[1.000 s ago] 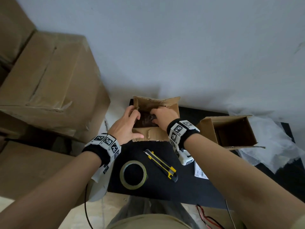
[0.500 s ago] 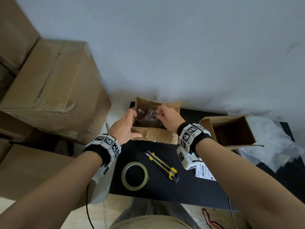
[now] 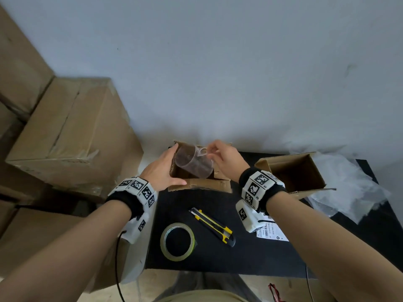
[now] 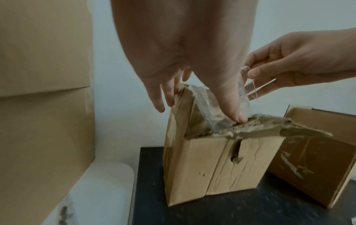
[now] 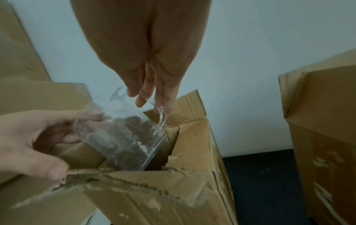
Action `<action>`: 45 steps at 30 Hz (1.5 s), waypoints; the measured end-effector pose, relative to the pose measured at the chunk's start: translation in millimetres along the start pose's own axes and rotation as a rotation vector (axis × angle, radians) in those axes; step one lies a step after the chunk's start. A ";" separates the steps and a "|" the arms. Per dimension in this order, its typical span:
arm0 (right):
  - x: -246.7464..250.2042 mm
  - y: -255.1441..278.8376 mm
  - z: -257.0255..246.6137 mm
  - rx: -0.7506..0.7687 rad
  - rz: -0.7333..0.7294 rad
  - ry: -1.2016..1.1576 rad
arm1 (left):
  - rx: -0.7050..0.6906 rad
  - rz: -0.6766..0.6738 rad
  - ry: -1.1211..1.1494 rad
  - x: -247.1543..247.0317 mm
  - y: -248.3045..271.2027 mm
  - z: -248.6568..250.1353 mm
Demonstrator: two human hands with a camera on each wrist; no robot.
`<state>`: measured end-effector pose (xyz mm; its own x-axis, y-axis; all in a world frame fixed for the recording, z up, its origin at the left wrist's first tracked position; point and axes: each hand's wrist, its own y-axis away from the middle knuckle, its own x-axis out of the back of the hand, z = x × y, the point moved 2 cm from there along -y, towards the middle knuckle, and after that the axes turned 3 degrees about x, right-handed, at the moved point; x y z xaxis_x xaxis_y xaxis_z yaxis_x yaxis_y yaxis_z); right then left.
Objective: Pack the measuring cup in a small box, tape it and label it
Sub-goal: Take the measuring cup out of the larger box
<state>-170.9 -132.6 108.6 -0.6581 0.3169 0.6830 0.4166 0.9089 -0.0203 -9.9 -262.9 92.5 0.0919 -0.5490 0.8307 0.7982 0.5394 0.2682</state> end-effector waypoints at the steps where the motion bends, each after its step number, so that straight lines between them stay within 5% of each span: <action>1: 3.6 -0.6 -2.1 0.015 0.016 -0.014 | -0.012 0.006 0.012 4.0 -2.2 2.0; 10: 40.0 -1.1 -14.9 -0.092 0.164 -0.295 | -0.052 0.092 0.349 44.6 -10.4 41.1; 25: 127.3 80.9 9.1 -0.332 0.411 -0.388 | -0.288 -0.016 0.371 15.8 -36.2 149.5; 35: 181.0 126.0 63.4 -0.340 0.294 -0.452 | -0.293 0.002 0.426 -32.1 -28.5 216.7; 45: 209.5 144.2 134.0 -0.267 0.138 -0.412 | -0.123 0.052 0.401 -96.3 -27.3 258.9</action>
<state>-332.7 101.2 150.9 -0.7559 0.5584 0.3418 0.6274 0.7670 0.1343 -194.6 -59.4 131.5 0.3384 -0.7412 0.5797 0.8493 0.5059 0.1511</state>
